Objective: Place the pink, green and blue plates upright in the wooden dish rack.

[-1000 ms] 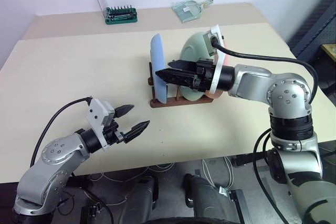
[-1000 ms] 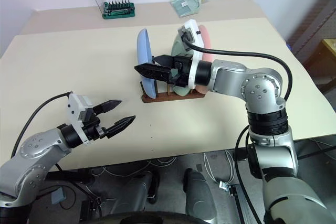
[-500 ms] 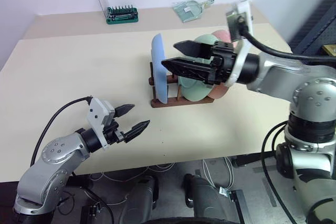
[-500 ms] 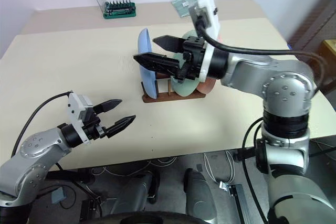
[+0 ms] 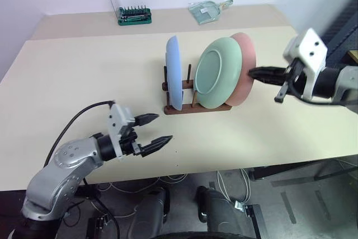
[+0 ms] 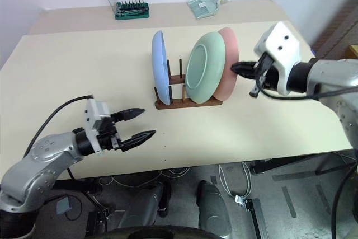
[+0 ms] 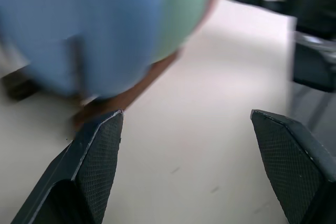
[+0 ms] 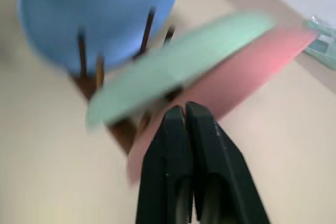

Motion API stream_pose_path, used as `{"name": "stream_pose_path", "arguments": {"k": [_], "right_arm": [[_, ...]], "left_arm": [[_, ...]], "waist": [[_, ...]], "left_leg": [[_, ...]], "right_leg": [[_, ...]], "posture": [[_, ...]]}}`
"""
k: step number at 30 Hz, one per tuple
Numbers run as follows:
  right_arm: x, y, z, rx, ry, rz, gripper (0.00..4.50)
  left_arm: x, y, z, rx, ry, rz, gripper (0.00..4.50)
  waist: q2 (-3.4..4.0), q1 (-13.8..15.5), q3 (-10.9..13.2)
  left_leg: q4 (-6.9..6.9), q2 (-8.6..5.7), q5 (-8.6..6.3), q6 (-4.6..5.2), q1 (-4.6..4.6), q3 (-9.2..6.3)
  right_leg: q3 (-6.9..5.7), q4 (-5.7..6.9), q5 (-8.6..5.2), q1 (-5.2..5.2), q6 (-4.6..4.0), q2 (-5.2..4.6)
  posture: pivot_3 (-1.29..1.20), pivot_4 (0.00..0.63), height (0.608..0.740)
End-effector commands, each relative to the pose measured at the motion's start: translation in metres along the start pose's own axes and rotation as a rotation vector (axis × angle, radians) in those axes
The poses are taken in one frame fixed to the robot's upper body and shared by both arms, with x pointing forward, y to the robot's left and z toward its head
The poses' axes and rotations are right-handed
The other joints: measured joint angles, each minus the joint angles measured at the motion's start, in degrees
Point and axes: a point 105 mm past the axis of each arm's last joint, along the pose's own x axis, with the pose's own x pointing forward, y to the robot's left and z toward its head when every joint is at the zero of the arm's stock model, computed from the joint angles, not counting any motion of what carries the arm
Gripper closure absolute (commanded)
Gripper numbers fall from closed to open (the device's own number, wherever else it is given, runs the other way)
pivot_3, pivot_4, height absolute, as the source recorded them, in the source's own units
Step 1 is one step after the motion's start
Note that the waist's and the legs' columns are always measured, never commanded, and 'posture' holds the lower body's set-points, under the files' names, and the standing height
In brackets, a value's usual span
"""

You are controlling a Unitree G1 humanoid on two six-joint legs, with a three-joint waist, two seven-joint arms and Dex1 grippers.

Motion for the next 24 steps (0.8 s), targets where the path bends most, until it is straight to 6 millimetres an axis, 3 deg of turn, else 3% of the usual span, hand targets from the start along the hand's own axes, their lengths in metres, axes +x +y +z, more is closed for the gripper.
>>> {"name": "stream_pose_path", "arguments": {"k": [1, 10, 17, 24], "right_arm": [[-0.001, 0.007, 0.002, -0.12, 0.022, -0.005, 4.47], [0.007, 0.011, -0.004, -0.131, 0.041, -0.005, 4.47], [0.024, 0.023, 0.006, -0.138, -0.016, 0.06, 4.47], [0.026, 0.027, 0.013, -0.144, -0.048, 0.085, 4.47]], "left_arm": [[0.005, -0.006, 0.007, 0.022, -0.019, -0.056, 0.49], [0.007, -0.007, 0.007, 0.019, -0.023, -0.061, 0.49], [0.005, -0.007, 0.007, 0.005, -0.033, -0.028, 0.49], [0.004, -0.008, 0.006, -0.003, -0.037, -0.019, 0.49]], "waist": [[0.02, -0.14, -0.01], [0.01, 0.43, -0.01], [0.0, 0.35, -0.01], [-0.01, 0.43, -0.02]], "left_leg": [[-0.02, 0.02, 0.0, 0.0, 0.03, 0.06], [0.06, 0.05, -0.04, 0.08, 0.01, 0.19], [0.07, 0.05, -0.05, 0.09, 0.03, 0.23], [0.1, 0.04, -0.06, 0.11, 0.01, 0.25]], "right_leg": [[0.0, 0.02, 0.01, 0.0, 0.01, -0.01], [0.02, 0.0, 0.03, -0.02, 0.04, -0.03], [0.04, 0.04, 0.05, -0.04, 0.06, -0.03], [0.04, 0.02, 0.06, -0.02, 0.09, -0.04]], "posture": [[0.0, 0.15, 0.74], [0.0, 0.15, 0.74], [0.0, 0.15, 0.74], [0.0, 0.15, 0.74]]}}
